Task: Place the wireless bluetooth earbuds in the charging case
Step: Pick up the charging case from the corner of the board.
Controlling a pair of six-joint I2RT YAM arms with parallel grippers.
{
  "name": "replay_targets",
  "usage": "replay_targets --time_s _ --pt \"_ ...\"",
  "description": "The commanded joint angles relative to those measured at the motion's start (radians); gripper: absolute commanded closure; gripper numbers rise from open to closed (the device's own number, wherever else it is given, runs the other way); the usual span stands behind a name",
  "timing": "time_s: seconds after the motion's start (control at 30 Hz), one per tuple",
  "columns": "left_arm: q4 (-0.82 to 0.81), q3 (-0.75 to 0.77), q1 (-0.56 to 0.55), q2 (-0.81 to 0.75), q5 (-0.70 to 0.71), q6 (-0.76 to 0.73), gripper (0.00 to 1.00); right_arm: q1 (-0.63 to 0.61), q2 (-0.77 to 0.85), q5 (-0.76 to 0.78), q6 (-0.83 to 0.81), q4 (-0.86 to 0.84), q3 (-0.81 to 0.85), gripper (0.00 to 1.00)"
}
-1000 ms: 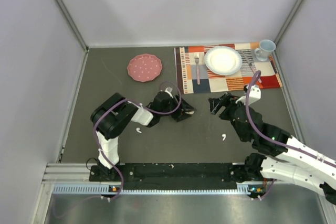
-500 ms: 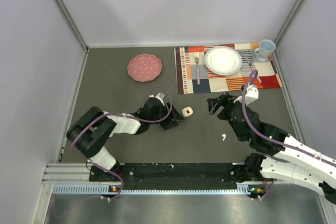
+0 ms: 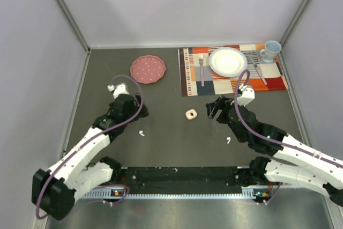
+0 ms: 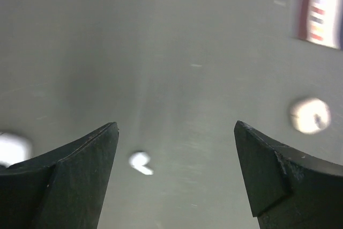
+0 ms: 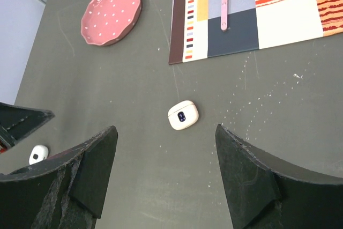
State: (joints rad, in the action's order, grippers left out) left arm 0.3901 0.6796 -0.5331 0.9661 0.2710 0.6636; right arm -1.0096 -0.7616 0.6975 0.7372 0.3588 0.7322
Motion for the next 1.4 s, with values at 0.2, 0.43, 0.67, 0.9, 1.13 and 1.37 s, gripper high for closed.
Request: replay_targets --time_s 0.2,0.43,0.67,0.9,1.13,1.37 --pt "0.265 -0.166 0.208 -0.181 0.22 0.116 0.05 0.02 0.004 -0.032 -0.053 -0.063 0.006 0.26" --pt "0.264 -0.118 0.315 -0.078 0.264 0.055 0.06 0.029 0.022 -0.039 -0.07 -0.07 -0.011 0.25" --pt "0.259 0.063 0.392 0.023 -0.019 -0.269 0.05 0.043 0.042 -0.046 -0.074 -0.08 -0.034 0.25" --pt "0.45 0.199 0.415 0.12 -0.145 -0.171 0.06 0.057 0.048 -0.046 -0.107 -0.086 -0.031 0.24" --pt "0.537 0.088 0.42 0.088 -0.029 -0.02 0.01 0.078 0.042 -0.067 -0.119 -0.11 -0.037 0.23" --pt "0.478 0.037 0.455 0.026 0.106 0.087 0.01 0.097 0.05 -0.108 -0.156 -0.118 -0.037 0.22"
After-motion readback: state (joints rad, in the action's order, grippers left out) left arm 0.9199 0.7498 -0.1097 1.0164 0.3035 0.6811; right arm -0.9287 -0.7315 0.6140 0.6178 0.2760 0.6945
